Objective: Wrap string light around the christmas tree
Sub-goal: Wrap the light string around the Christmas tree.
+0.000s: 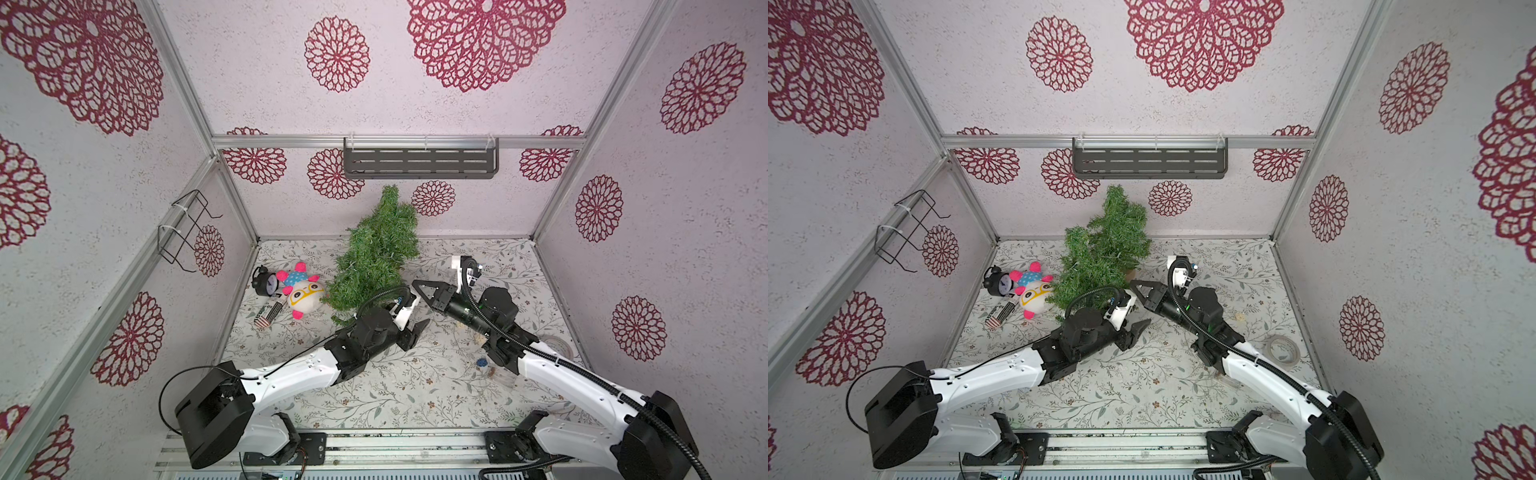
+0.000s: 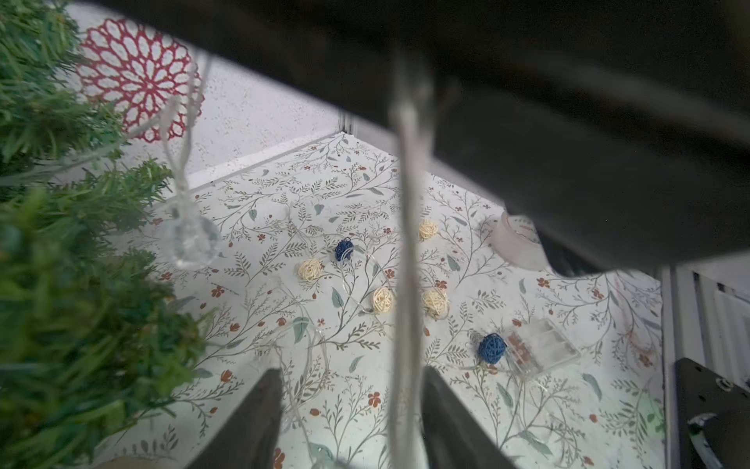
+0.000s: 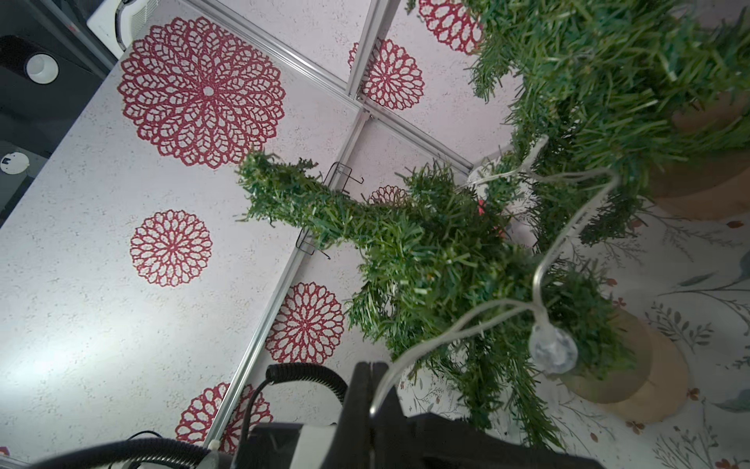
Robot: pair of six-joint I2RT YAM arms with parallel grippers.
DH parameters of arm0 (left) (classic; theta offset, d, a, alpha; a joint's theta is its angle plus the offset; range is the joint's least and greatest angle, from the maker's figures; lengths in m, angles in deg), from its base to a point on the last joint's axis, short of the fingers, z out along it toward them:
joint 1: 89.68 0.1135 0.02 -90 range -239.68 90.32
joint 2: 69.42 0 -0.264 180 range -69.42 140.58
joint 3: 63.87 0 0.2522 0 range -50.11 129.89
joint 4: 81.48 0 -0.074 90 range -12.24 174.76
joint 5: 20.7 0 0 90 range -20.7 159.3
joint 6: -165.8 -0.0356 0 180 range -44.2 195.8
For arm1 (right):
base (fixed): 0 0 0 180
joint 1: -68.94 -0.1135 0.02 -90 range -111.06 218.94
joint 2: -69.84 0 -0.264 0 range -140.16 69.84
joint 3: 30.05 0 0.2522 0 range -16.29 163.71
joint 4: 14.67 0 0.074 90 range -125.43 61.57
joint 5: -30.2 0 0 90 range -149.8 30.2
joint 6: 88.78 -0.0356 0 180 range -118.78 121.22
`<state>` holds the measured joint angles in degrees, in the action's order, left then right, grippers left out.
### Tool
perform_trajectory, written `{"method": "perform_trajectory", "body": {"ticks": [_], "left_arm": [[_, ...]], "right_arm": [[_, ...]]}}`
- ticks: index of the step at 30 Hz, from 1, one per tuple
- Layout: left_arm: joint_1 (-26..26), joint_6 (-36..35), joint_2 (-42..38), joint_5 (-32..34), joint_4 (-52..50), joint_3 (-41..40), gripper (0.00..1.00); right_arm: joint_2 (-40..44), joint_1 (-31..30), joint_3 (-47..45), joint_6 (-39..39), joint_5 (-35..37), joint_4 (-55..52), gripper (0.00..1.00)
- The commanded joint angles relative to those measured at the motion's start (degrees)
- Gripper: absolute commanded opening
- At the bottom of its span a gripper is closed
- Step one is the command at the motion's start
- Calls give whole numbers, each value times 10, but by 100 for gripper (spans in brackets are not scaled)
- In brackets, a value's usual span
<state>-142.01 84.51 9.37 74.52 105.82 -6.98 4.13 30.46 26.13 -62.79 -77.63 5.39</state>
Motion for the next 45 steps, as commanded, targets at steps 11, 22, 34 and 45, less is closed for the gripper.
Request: {"method": "perform_trajectory", "body": {"ticks": [11, 22, 34, 45], "left_arm": [[3, 77, -92, -129, -168, 36, 0], [27, 142, -116, -246, -365, 128, 0], [62, 225, -74, -333, -428, 175, 0], [62, 227, -46, -313, -424, 209, 0]], "right_arm": [[5, 27, 15, 43, 14, 28, 0], [27, 88, -52, 166, -55, -29, 61], [136, 40, -146, 344, -85, -131, 76], [103, -67, -162, 388, -60, -19, 74]]}}
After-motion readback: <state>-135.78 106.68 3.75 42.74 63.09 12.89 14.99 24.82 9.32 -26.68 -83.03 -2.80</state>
